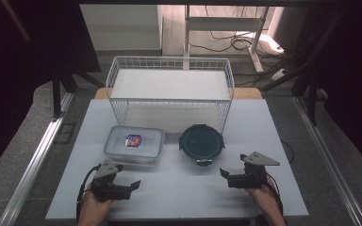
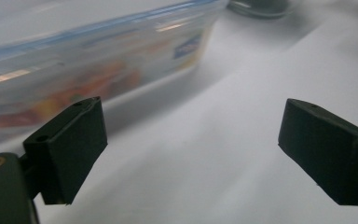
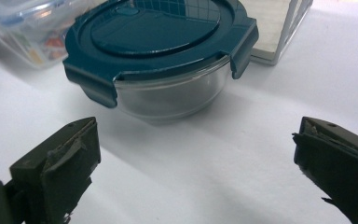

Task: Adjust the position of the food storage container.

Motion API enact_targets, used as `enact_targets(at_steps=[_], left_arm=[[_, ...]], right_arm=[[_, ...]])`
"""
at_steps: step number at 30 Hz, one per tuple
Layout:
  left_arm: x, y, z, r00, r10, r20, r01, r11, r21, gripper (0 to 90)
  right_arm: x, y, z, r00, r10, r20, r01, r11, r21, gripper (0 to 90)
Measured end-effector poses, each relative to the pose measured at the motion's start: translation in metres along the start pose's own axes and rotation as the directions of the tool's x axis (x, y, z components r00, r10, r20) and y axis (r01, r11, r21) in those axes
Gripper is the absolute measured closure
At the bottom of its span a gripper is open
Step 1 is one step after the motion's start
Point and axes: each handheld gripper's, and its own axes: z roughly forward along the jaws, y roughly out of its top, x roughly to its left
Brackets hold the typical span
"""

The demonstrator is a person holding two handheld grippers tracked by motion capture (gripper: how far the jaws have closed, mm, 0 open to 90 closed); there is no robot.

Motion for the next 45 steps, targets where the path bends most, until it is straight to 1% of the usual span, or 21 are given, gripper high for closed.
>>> enact_targets(at_steps=[1,3,5,6,8,10,13,14,19,23,26,27,30,31,33,36,38,41,45], left_arm=[[0.000,0.000,0.000,1.0000,-0.001,-0.009,0.001,1.0000,-0.002,6.6],[0.002,-0.001,0.000,0.9999,-0.007,-0.008,0.007,0.9999,-0.014,6.4],[0.004,-0.002,0.000,0.9997,0.003,-0.023,-0.003,0.9997,-0.023,5.7],[0.004,-0.002,0.000,0.9996,0.010,-0.027,-0.010,0.9996,-0.025,5.1],[0.005,-0.002,0.001,0.9994,0.017,-0.029,-0.018,0.9994,-0.030,4.9],[0.004,-0.002,0.001,0.9994,0.024,-0.025,-0.025,0.9992,-0.029,4.7],[0.001,-0.001,0.002,0.9985,0.048,-0.025,-0.049,0.9983,-0.030,4.5],[-0.001,-0.001,0.002,0.9975,0.064,-0.029,-0.065,0.9975,-0.027,4.4],[-0.001,-0.001,0.002,0.9974,0.068,-0.027,-0.068,0.9973,-0.027,4.3],[0.000,-0.001,0.002,0.9975,0.066,-0.025,-0.066,0.9974,-0.029,4.3],[0.000,-0.001,0.002,0.9976,0.065,-0.024,-0.066,0.9973,-0.034,4.4],[0.000,-0.001,0.002,0.9977,0.064,-0.022,-0.065,0.9973,-0.033,4.4],[0.001,-0.001,0.002,0.9979,0.062,-0.019,-0.063,0.9977,-0.025,4.5],[0.001,-0.001,0.002,0.9979,0.062,-0.020,-0.063,0.9977,-0.026,4.5],[0.001,-0.001,0.003,0.9980,0.060,-0.019,-0.060,0.9978,-0.028,4.5],[0.002,-0.001,0.003,0.9982,0.056,-0.019,-0.057,0.9980,-0.029,4.5],[0.002,-0.001,0.003,0.9983,0.055,-0.019,-0.056,0.9981,-0.027,4.6],[0.002,-0.001,0.003,0.9982,0.057,-0.019,-0.058,0.9980,-0.024,4.6],[0.001,-0.001,0.004,0.9981,0.059,-0.018,-0.059,0.9980,-0.020,4.7]], right_arm=[[0.000,0.000,0.000,1.0000,-0.005,0.006,0.005,1.000,-0.004,0.0],[0.000,0.000,0.001,0.9999,-0.009,0.006,0.009,1.000,-0.005,0.0],[0.000,0.000,0.002,0.9998,-0.018,0.008,0.018,1.000,-0.002,0.0],[0.001,0.000,0.003,0.9987,-0.044,0.026,0.043,0.999,0.012,0.0],[0.002,-0.001,0.004,0.9976,-0.064,0.028,0.063,0.998,0.015,0.0],[0.003,0.000,0.004,0.9973,-0.069,0.026,0.069,0.998,0.012,0.0],[0.003,-0.001,0.005,0.9973,-0.069,0.024,0.069,0.997,0.018,0.0],[0.003,-0.001,0.005,0.9975,-0.066,0.023,0.066,0.997,0.028,0.0],[0.002,-0.001,0.004,0.9974,-0.070,0.021,0.069,0.997,0.045,0.1],[0.003,0.001,0.003,0.9979,-0.062,0.016,0.062,0.997,0.047,0.3],[0.004,0.004,0.003,0.9979,-0.061,0.020,0.060,0.996,0.059,0.2],[0.005,0.007,0.002,0.9987,-0.050,0.006,0.050,0.996,0.072,0.0],[0.008,0.010,0.001,0.9991,-0.042,0.007,0.042,0.995,0.086,0.0],[0.011,0.016,0.000,0.9992,-0.040,-0.006,0.041,0.995,0.095,0.0],[0.012,0.019,-0.001,0.9990,-0.041,-0.015,0.043,0.994,0.099,0.0],[0.016,0.028,-0.002,0.9974,-0.055,-0.047,0.059,0.994,0.093,0.0],[0.018,0.034,0.000,0.9963,-0.057,-0.064,0.063,0.993,0.099,0.5],[0.020,0.043,0.003,0.9952,-0.045,-0.087,0.053,0.994,0.094,3.3],[0.024,0.054,0.009,0.9945,-0.052,-0.091,0.060,0.994,0.090,6.8]])
